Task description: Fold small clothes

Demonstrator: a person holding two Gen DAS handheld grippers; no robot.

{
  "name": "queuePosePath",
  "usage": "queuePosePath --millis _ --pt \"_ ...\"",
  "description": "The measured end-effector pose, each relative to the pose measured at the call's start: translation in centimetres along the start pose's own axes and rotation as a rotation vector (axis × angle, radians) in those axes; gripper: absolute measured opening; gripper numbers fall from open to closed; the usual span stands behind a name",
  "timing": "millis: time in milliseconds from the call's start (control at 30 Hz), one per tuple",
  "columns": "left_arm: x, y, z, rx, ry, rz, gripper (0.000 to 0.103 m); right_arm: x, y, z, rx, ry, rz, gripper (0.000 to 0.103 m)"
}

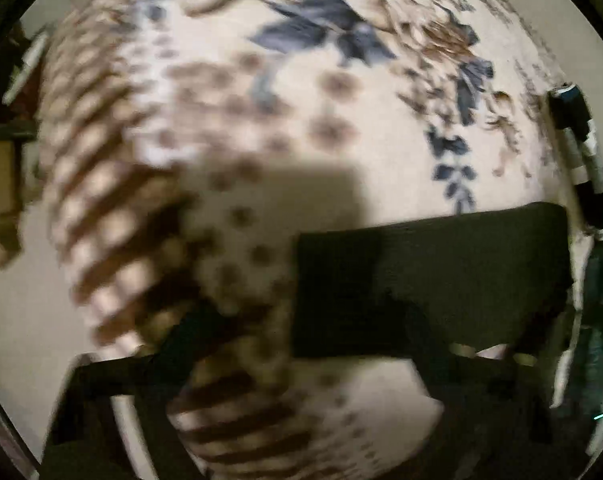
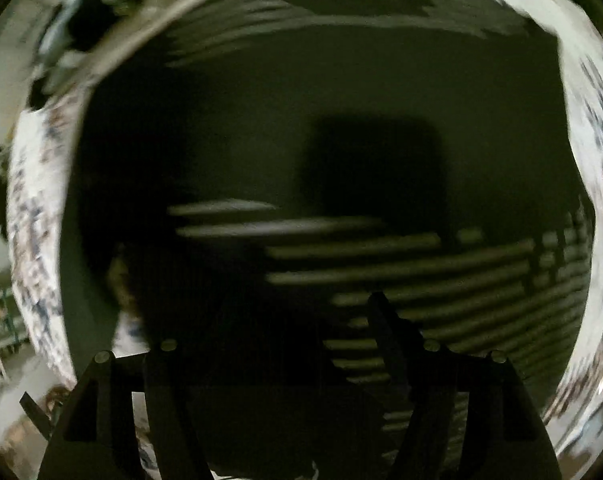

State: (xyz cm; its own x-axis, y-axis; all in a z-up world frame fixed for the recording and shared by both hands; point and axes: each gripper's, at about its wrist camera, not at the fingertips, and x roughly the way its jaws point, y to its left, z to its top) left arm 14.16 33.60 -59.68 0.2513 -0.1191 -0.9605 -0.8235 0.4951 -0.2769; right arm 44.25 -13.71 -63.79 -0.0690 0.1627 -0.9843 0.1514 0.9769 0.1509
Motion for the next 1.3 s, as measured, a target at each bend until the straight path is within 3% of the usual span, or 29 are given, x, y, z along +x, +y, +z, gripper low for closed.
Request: queuePosePath --millis 33,67,100,367,433,533,567,667,733,867,933,1000,1033,1067,1100,1200,1300 --pt "0.3 -1.1 0.3 0.034 -0.006 -0.005 0.054 0.3 -0.6 -0.3 0.013 0.005 -0.007 0.071" --pt "0.4 -2.1 0.6 0.075 -0.019 0.020 0.026 0.6 -1.1 -0.6 0.016 0.007 -0.013 0.071" --pt "0.3 -2.7 0.9 0.099 -0.030 0.030 0.005 0.7 -1.1 -0.8 0.014 0.007 -0.018 0.071" --pt "-6.7 -1.6 8.5 -0.019 -0.299 -0.066 0.006 -0.4 -0.7 -1.4 -0.011 -0.055 0.023 0.071" --pt "-6.7 -1.1 10.7 -0.059 -0.302 -0.123 0.010 -0.3 -0.4 -1.5 -0.007 -0.054 0.047 0.071" --pt "-6.4 -0.1 12.8 -0.082 -0.278 -0.151 0.014 0.1 0.1 -1.8 -0.003 -0.044 0.072 0.071" --pt "-6.5 0.2 12.6 -0.093 -0.278 -0.157 0.021 0.1 0.2 -1.9 -0.004 -0.040 0.079 0.071" --pt "-6.0 1.3 10.9 -0.144 -0.239 -0.220 0.072 -0.3 0.4 -2.5 -0.003 -0.034 0.091 0.071" --pt "-4.5 1.9 9.2 -0.206 -0.197 -0.281 0.072 -0.5 0.3 -3.0 0.005 -0.040 0.086 0.071" --pt "-1.0 1.2 8.5 -0.286 -0.135 -0.328 0.072 0.8 2.5 -1.9 0.057 -0.073 0.044 0.087" --pt "0.6 0.3 9.6 -0.305 -0.156 -0.317 0.072 0.9 1.4 -1.6 0.093 -0.090 0.003 0.088" --pt "1.2 -0.5 10.8 -0.309 -0.206 -0.258 0.067 0.9 0.0 -1.3 0.122 -0.099 -0.010 0.088" --pt "1.1 -0.8 11.3 -0.306 -0.236 -0.233 0.060 0.9 -0.6 -1.2 0.132 -0.101 -0.012 0.088" --pt "0.9 -1.4 11.9 -0.285 -0.272 -0.185 0.022 0.8 -1.1 -1.1 0.138 -0.105 -0.020 0.088" --pt "0.7 -2.1 12.5 -0.259 -0.277 -0.141 0.006 0.7 -1.6 -1.0 0.141 -0.111 -0.031 0.088" --pt "-1.1 -4.4 12.9 -0.177 -0.347 -0.081 0.006 0.1 -2.9 -0.6 0.142 -0.137 -0.086 0.088" --pt "-4.1 -8.0 12.1 -0.027 -0.420 -0.026 0.006 -0.5 -4.4 -0.1 0.151 -0.158 -0.129 0.088"
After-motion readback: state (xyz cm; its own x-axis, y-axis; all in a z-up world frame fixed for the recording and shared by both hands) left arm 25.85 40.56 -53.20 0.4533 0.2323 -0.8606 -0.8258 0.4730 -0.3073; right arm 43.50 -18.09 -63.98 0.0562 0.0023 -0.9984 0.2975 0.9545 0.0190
